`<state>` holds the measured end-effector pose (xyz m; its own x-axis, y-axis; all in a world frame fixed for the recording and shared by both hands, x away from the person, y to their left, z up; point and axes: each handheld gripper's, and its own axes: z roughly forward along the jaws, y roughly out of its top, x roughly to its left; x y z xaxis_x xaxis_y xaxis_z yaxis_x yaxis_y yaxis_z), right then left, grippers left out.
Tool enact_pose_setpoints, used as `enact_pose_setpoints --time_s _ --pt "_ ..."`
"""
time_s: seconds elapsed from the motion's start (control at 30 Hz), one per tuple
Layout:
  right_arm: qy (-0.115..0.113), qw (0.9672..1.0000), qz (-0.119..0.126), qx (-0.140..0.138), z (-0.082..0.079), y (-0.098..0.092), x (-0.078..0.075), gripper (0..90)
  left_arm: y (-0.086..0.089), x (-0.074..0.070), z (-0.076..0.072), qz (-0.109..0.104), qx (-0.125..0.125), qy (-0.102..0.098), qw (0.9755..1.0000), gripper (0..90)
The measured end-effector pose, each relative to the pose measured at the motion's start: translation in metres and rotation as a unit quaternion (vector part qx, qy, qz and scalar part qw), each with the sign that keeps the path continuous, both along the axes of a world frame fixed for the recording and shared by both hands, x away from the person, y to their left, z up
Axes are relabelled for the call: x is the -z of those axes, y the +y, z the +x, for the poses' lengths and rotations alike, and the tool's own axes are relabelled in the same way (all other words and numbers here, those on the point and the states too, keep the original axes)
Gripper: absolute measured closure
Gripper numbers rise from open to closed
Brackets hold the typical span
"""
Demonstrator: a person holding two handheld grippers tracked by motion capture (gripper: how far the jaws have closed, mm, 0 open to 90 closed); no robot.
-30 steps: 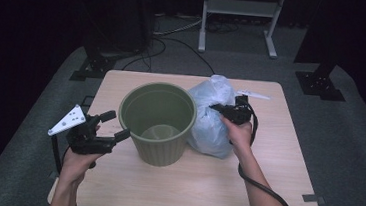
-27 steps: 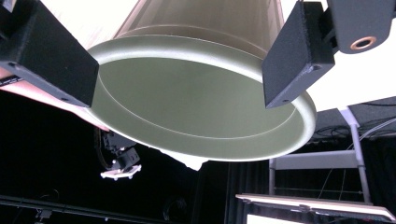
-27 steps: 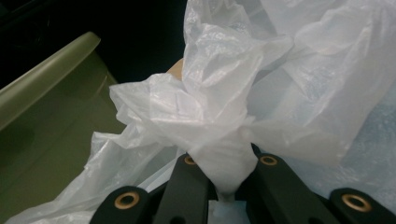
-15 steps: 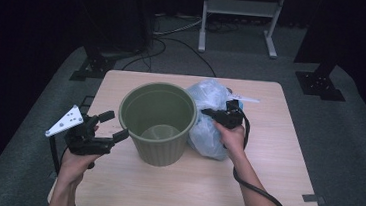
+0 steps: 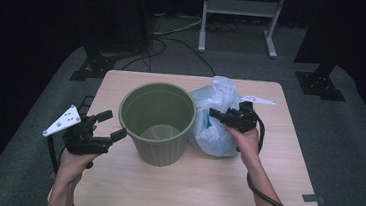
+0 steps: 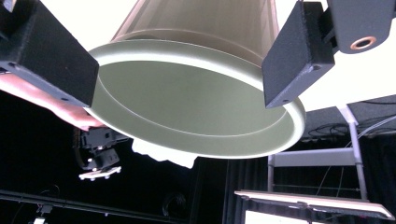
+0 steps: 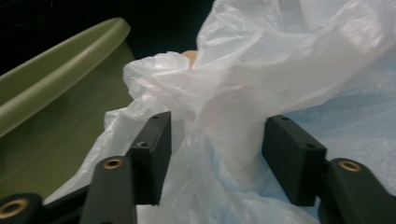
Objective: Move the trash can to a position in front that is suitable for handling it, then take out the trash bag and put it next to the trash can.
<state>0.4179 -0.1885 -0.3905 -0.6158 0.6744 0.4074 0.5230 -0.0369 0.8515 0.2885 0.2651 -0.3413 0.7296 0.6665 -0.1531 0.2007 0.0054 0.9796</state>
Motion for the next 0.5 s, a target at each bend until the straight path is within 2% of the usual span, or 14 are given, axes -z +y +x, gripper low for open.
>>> enact_pose_setpoints --time_s 0.1,0.3,0.5 --pt "-0.01 0.9999 0.001 0.003 -0.005 -0.007 -0.004 34.1 0.0 0.001 0.001 -0.001 0.0 0.002 1.0 9.8" --pt "-0.027 0.9995 0.006 0.017 -0.017 -0.022 -0.013 31.7 -0.001 0.001 0.0 0.0 0.0 0.003 1.0 9.8" --pt "-0.035 0.9992 -0.011 0.016 -0.037 -0.036 -0.011 31.2 -0.003 -0.001 -0.002 0.001 0.002 -0.001 1.0 9.8"
